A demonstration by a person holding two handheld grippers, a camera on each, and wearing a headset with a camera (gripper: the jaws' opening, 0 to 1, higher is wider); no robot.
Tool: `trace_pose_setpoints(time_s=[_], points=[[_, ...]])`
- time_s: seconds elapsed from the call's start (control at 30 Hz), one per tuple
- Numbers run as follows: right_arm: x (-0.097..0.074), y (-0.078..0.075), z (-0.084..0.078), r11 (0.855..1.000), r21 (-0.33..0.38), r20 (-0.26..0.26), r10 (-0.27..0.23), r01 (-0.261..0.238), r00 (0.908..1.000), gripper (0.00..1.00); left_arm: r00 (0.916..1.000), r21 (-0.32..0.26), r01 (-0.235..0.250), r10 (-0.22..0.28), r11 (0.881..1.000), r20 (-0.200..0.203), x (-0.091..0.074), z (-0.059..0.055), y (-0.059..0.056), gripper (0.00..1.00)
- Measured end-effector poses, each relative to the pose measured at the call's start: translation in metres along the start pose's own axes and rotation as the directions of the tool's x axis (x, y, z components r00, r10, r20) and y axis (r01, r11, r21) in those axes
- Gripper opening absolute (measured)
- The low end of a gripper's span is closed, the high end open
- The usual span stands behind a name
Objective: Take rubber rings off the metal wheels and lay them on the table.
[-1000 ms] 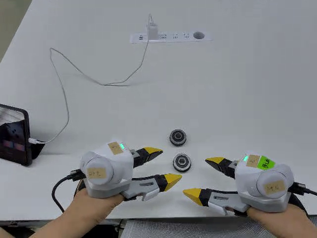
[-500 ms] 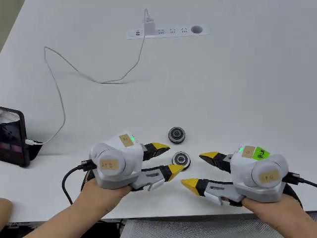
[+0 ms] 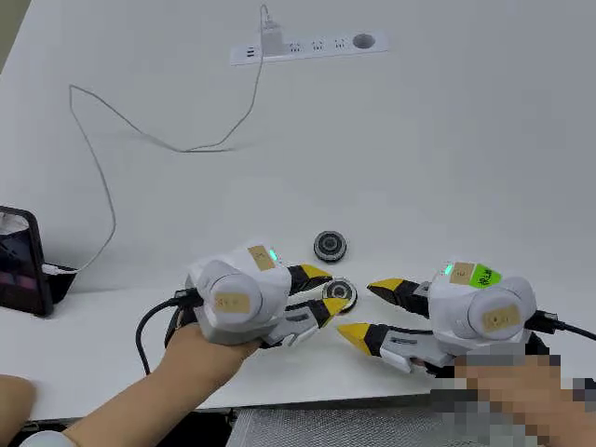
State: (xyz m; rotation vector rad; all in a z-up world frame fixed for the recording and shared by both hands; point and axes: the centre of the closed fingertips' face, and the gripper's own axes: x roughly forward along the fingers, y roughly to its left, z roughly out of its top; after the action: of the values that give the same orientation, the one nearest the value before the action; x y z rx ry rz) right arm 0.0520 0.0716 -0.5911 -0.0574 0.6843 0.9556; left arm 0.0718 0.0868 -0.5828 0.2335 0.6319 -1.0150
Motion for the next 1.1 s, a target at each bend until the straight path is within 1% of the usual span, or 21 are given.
trace_pose_setpoints(time_s=[0.1,0.2,0.37,0.57,0.73,0.93,1.0,1.07,1.1], points=[[-0.002,-0.002,0.0,1.0,0.024,0.012,0.0,0.0,0.9999,0.39,0.9997,0.017,0.002,-0.001,1.0,-0.026,0.002,-0.003,0.0,0.2],[-0.004,-0.004,0.001,0.999,0.049,0.024,-0.001,0.0,0.9997,0.35,0.9991,0.032,0.006,-0.005,0.999,-0.042,0.005,-0.006,0.0,0.19],[-0.005,-0.009,0.003,0.995,0.098,0.046,-0.012,0.007,0.9989,0.3,0.9975,0.082,0.024,-0.019,0.996,-0.069,0.009,-0.008,-0.002,0.18],[-0.004,-0.011,0.003,0.994,0.109,0.052,-0.019,0.013,0.9985,0.29,0.9953,0.116,0.037,-0.027,0.993,-0.093,0.014,-0.011,-0.003,0.16],[-0.004,-0.013,0.002,0.993,0.121,0.056,-0.022,0.015,0.9982,0.29,0.9948,0.124,0.04,-0.028,0.991,-0.098,0.016,-0.01,-0.002,0.14],[-0.003,-0.015,0.002,0.991,0.136,0.065,-0.026,0.017,0.9976,0.29,0.994,0.15,0.043,-0.027,0.988,-0.106,0.017,-0.012,0.0,0.13],[-0.002,-0.015,0.003,0.99,0.137,0.067,-0.027,0.017,0.9974,0.29,0.9939,0.165,0.043,-0.025,0.985,-0.108,0.017,-0.011,-0.001,0.14],[-0.002,-0.016,0.003,0.99,0.139,0.067,-0.027,0.017,0.9974,0.3,0.993,0.171,0.043,-0.023,0.984,-0.116,0.018,-0.014,0.0,0.17],[-0.001,-0.016,0.003,0.99,0.14,0.067,-0.026,0.017,0.9974,0.3,0.9927,0.17,0.046,-0.026,0.984,-0.117,0.019,-0.014,0.0,0.16]])
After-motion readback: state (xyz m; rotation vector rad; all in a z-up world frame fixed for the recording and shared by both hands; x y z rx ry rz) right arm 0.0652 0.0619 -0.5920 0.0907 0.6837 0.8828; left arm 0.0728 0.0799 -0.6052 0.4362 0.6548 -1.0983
